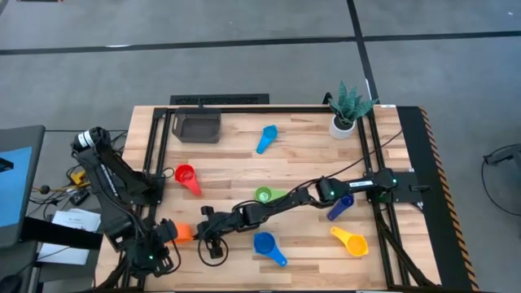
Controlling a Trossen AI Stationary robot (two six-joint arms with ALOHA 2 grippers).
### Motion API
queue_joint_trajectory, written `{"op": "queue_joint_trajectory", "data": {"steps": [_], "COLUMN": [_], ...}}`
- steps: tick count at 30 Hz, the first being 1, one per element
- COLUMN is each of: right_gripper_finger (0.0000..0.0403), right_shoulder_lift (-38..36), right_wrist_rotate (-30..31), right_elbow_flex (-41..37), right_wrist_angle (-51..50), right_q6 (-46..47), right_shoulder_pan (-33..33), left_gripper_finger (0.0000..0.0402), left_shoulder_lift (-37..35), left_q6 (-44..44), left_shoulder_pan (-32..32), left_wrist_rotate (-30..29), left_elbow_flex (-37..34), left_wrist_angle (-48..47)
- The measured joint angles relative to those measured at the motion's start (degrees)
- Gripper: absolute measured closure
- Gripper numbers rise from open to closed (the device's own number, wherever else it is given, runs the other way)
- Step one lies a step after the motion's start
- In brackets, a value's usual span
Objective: Nest measuring cups in basket
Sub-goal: Move the orange measuring cup to the center of the table
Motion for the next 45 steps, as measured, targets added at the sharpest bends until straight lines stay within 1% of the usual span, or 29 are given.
{"op": "queue_joint_trajectory", "data": {"steps": [4, 5, 8, 10, 12, 14, 16, 18, 22, 23, 25, 27, 29, 31, 33, 36, 41, 45], "right_gripper_finger": [0.0399, 0.0399, 0.0399, 0.0399, 0.0399, 0.0399, 0.0399, 0.0399, 0.0399, 0.0399, 0.0399, 0.0399, 0.0399, 0.0399, 0.0399, 0.0399, 0.04, 0.0397], "right_shoulder_lift": [-1.48, -2.09, -3.25, -4.99, -6.02, -8.19, -9.68, -12.26, -16.34, -17.23, -18.51, -19.84, -20.68, -21.2, -21.07, -20.74, -20.49, -20.46], "right_wrist_rotate": [0.01, 0.04, 0.0, 0.0, 0.02, -0.09, -0.36, -0.66, -2.62, -3.61, -5.99, -8.16, -10.88, -14.05, -18.13, -24.4, -29.92, -34.83], "right_elbow_flex": [0.05, 0.0, 0.04, -0.02, 0.13, -0.02, 0.01, 0.02, 0.05, 0.0, 0.06, 0.04, 0.04, 0.04, 0.07, 0.0, 0.0, 0.0], "right_wrist_angle": [-3.52, -6.05, -9.25, -14.41, -16.27, -22.51, -24.91, -30.78, -38.87, -41.73, -43.96, -49.13, -50.83, -54.58, -54.95, -58.27, -60.36, -60.84], "right_q6": [0.52, 0.49, 0.65, 0.73, 0.82, 1.24, 2.21, 3.8, 7.83, 8.69, 9.48, 9.57, 9.49, 9.22, 9.1, 9.05, 7.75, 5.93], "right_shoulder_pan": [0.04, 0.1, 0.15, 0.18, 0.2, 0.25, 0.28, 0.28, -0.43, -0.72, -1.46, -2.09, -2.8, -3.59, -4.42, -5.92, -8.44, -10.47], "left_gripper_finger": [0.0323, 0.0325, 0.033, 0.0331, 0.0331, 0.0331, 0.0331, 0.0331, 0.0331, 0.0331, 0.0331, 0.0331, 0.0331, 0.0331, 0.0331, 0.0331, 0.0331, 0.0331], "left_shoulder_lift": [-0.02, 0.0, 0.0, 0.0, 0.02, 0.02, 0.02, 0.02, 0.02, 0.02, 0.02, 0.02, 0.02, 0.02, 0.04, 0.04, 0.04, 0.04], "left_q6": [0.0, 0.02, -0.46, -0.96, -1.57, -1.78, -1.92, -1.95, -1.49, -1.42, -1.33, -1.31, -1.3, -1.16, -0.9, -0.47, -0.44, -0.44], "left_shoulder_pan": [-0.1, -0.22, -0.69, -1.1, -1.43, -1.84, -2.03, -2.03, -2.03, -2.03, -2.03, -2.03, -2.03, -2.03, -2.01, -1.95, -1.92, -1.86], "left_wrist_rotate": [-2.26, -2.59, -3.12, -3.58, -3.84, -3.9, -3.93, -4.37, -6.06, -6.61, -8.01, -9.4, -10.83, -12.25, -14.1, -17.06, -21.93, -23.61], "left_elbow_flex": [2.7, 2.89, 2.96, 2.96, 2.96, 2.96, 2.96, 2.96, 2.96, 2.96, 2.96, 2.96, 2.96, 2.96, 2.96, 2.96, 2.96, 2.96], "left_wrist_angle": [-3.46, -3.61, -3.44, -3.33, -3.1, -3.13, -3.11, -3.11, -3.11, -3.1, -3.09, -3.05, -2.87, -2.52, -1.43, 0.97, 3.23, 3.28]}}
